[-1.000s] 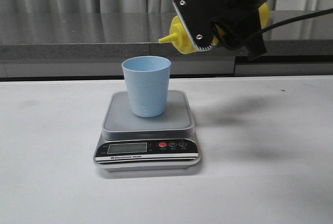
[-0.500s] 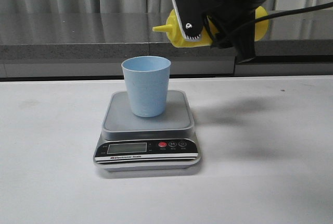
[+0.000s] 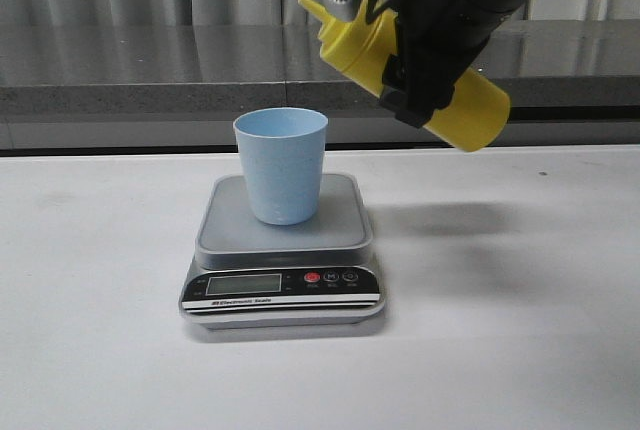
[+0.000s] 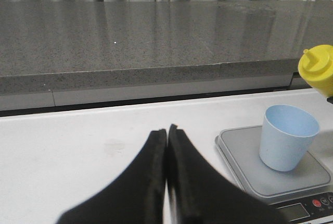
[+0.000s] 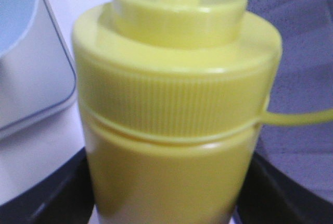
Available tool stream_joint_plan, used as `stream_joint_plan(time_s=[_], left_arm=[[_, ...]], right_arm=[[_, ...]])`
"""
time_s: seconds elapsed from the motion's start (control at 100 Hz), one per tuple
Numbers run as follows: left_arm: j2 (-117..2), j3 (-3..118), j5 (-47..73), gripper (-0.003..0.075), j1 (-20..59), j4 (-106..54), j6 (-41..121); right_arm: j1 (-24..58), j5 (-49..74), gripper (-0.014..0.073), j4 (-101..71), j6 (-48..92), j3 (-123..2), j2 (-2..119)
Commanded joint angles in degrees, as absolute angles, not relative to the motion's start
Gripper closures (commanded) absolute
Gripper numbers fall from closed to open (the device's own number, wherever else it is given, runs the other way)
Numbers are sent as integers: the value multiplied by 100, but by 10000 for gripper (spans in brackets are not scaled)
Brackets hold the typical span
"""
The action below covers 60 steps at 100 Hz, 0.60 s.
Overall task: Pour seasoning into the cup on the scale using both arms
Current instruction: 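Turn the yellow bottle upright with the right gripper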
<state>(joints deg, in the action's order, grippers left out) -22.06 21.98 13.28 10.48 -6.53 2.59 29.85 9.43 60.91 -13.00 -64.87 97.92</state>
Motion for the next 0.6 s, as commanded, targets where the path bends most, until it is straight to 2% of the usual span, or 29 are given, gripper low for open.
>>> stream_joint_plan(time_s=[0.0,0.4,0.59], left_arm=[[-2237,2346,849,740,1032,-712,214],[-2237,2346,849,740,1032,-712,214],[-2237,2346,849,740,1032,-712,214]], right_arm=[[2788,366,318,5265,-1348,-6700,9422],[1929,-2368,318,2882,-1319,-5795,9110],[1810,-3489,318,1361,-736,-5001,9101]])
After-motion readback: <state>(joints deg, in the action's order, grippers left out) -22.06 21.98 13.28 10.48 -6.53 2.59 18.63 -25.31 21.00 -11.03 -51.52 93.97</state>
